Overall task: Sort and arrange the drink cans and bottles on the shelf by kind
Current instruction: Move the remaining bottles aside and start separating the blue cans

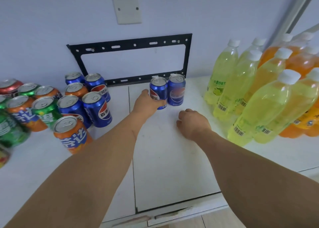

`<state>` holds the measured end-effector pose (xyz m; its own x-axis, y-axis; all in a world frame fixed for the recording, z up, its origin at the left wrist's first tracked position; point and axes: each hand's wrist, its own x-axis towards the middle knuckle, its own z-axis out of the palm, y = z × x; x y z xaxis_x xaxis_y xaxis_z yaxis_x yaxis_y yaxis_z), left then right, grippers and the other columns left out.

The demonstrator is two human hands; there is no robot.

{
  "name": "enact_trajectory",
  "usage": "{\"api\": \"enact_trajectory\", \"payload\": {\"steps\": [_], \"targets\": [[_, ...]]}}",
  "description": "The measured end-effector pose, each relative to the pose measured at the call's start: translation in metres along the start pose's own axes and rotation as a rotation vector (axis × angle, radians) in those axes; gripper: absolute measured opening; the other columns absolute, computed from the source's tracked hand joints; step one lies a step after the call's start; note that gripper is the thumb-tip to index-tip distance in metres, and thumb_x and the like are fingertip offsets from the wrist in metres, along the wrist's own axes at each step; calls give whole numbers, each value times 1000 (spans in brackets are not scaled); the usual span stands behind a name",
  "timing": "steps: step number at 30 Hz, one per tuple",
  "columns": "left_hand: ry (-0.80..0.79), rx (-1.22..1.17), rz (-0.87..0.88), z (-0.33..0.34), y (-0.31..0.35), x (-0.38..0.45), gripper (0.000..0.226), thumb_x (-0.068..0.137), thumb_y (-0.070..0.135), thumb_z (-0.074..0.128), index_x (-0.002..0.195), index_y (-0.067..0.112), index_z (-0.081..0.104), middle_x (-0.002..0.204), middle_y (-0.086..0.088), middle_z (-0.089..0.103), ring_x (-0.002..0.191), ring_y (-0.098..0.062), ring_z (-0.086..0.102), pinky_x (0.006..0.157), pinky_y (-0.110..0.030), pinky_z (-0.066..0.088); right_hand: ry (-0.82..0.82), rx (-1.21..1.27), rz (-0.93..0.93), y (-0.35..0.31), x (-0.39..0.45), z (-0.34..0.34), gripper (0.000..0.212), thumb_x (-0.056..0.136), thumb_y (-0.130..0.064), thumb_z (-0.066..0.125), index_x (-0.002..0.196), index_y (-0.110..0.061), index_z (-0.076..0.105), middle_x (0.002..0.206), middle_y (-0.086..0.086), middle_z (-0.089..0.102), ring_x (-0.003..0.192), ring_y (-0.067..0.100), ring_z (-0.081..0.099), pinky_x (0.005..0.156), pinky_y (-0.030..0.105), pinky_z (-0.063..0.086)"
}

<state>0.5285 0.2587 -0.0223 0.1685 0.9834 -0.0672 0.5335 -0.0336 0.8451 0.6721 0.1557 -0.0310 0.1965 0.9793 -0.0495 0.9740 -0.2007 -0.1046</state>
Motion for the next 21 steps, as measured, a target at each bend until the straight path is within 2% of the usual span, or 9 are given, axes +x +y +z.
{"api": "enact_trajectory", "payload": {"steps": [3, 7, 11, 13, 15, 21], "targets": [[56, 271, 43, -16, -10, -24, 68, 90, 44, 65, 144, 10, 42, 144, -9, 51, 127, -27, 52, 93, -32, 41, -14, -41, -79, -20, -10, -3, 32, 99, -30, 39, 120, -13, 57, 118, 7, 56, 110, 27, 55, 80, 32, 42], [124, 540, 92, -48, -25, -67, 51, 98, 43, 53, 140, 16, 48, 139, -6, 54, 122, -23, 55, 94, -33, 46, 0, -70, -212, -57, -24, -10, 32, 100, -29, 39, 123, -13, 55, 118, 8, 57, 108, 26, 56, 82, 34, 44], [259, 747, 136, -80, -40, -119, 38, 100, 41, 49, 129, 19, 56, 127, -4, 63, 113, -22, 61, 88, -36, 55, 6, -71, -337, -96, -40, -13, 32, 101, -30, 38, 124, -13, 53, 120, 9, 57, 110, 28, 56, 83, 36, 45], [318, 763, 137, -95, -51, -141, 34, 100, 39, 49, 125, 19, 59, 124, -2, 64, 109, -21, 62, 85, -33, 55, 16, -43, -372, -115, -47, -14, 33, 101, -31, 39, 124, -13, 53, 121, 9, 57, 111, 28, 56, 84, 37, 46], [368, 746, 145, -110, -61, -158, 31, 100, 37, 49, 123, 19, 61, 123, -1, 64, 108, -20, 62, 79, -29, 48, 27, -6, -381, -133, -52, -16, 33, 101, -31, 39, 126, -15, 53, 122, 8, 58, 111, 27, 56, 85, 37, 46], [637, 577, 227, -157, -67, -169, 21, 97, 33, 56, 105, 17, 67, 108, -1, 63, 96, -20, 59, 68, -27, 38, 48, 280, -283, -178, -44, -26, 35, 99, -37, 48, 127, -17, 51, 121, 4, 62, 106, 23, 59, 77, 31, 46]]}}
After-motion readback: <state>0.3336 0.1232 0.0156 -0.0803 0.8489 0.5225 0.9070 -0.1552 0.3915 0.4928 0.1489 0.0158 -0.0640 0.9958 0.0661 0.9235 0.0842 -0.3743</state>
